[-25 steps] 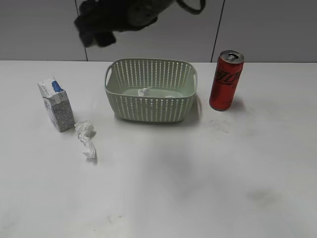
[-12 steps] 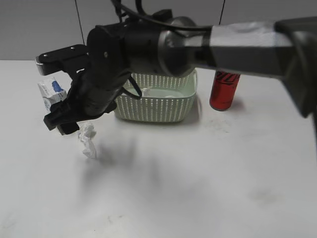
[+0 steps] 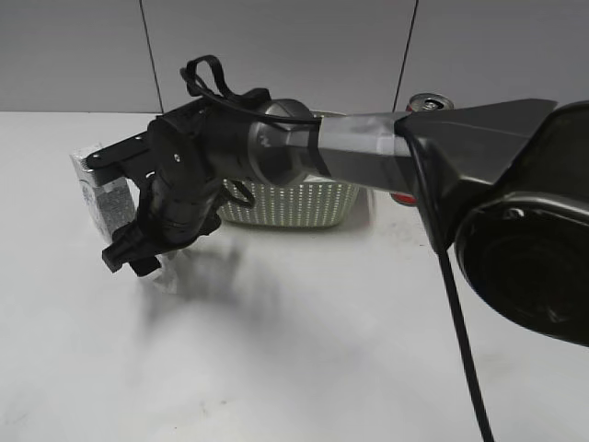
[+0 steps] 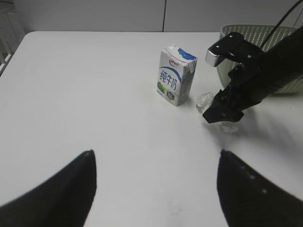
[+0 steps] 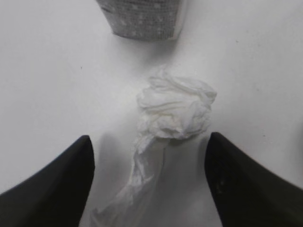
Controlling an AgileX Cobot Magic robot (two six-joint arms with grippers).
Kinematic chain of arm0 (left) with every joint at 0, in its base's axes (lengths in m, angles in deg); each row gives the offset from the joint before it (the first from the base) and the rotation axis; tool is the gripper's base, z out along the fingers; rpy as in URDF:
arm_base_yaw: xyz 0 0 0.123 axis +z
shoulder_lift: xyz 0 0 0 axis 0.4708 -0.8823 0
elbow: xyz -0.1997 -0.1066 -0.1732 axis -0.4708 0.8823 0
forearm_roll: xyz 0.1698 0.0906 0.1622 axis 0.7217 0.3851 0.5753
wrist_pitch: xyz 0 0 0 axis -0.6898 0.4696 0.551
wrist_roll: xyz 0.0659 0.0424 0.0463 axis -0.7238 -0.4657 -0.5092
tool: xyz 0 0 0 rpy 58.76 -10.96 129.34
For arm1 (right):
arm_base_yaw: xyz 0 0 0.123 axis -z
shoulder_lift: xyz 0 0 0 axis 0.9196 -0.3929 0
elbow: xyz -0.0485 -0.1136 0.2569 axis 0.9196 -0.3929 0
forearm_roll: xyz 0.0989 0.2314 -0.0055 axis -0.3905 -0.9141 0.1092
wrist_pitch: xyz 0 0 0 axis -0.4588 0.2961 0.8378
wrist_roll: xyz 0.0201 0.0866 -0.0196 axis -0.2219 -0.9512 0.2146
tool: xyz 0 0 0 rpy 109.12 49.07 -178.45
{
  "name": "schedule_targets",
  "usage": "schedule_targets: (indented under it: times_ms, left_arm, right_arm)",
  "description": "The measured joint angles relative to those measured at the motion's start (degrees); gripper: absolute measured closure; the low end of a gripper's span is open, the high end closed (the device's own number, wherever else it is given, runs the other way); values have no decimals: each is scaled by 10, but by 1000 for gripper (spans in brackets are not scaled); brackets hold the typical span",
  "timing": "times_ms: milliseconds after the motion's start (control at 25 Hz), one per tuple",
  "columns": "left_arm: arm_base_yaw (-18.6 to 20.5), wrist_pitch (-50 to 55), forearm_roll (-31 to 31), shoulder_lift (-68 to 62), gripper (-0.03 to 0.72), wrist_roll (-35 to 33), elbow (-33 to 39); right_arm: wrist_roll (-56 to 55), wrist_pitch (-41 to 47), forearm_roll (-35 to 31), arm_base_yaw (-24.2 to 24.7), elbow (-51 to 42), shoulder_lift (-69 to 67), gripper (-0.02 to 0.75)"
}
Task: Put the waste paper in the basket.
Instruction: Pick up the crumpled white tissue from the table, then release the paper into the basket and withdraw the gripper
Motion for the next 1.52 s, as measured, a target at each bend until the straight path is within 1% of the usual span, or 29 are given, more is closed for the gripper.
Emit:
schedule_targets:
  times_ms: [80,120,240,320,440,480,520,640,760,920,1040,1160,1240,1360,1520]
  left_arm:
    - [0,0,0,0,100,0,0]
    - [0,0,0,0,100,0,0]
    - [0,0,0,0,100,0,0]
    - [0,0,0,0,100,0,0]
    - [0,0,0,0,100,0,0]
    - [0,0,0,0,100,0,0]
    - [0,0,0,0,100,0,0]
    - [0,0,0,0,100,0,0]
    - [0,0,0,0,100,0,0]
    - [0,0,0,0,100,0,0]
    - [0,0,0,0,100,0,0]
    - [0,0,0,0,100,0,0]
    - [0,0,0,0,100,0,0]
    - [0,0,0,0,100,0,0]
    - [0,0,0,0,100,0,0]
  right_arm:
    - [5,0,-8,0,1,-2,218]
    - [6,1,-14,0,1,-3,251]
    - [11,3,-28,0,1,-3,395]
    - [13,8,-34,0,1,-3,522]
    - [15,17,-35,0,1,-3,689]
    - [15,20,-35,0,1,-3,722]
    - [15,24,-35,0,1,-3,738]
    - [15,48,-35,0,1,11,745]
    - [15,85,-35,0,1,52,745]
    - [33,156,-34,0,1,138,745]
    - [51,183,-23,1,2,202,745]
    - [59,181,-20,16,5,251,745]
    - [61,166,-12,41,5,272,745]
    - [61,117,11,85,5,277,745]
    - [61,35,22,138,5,257,745]
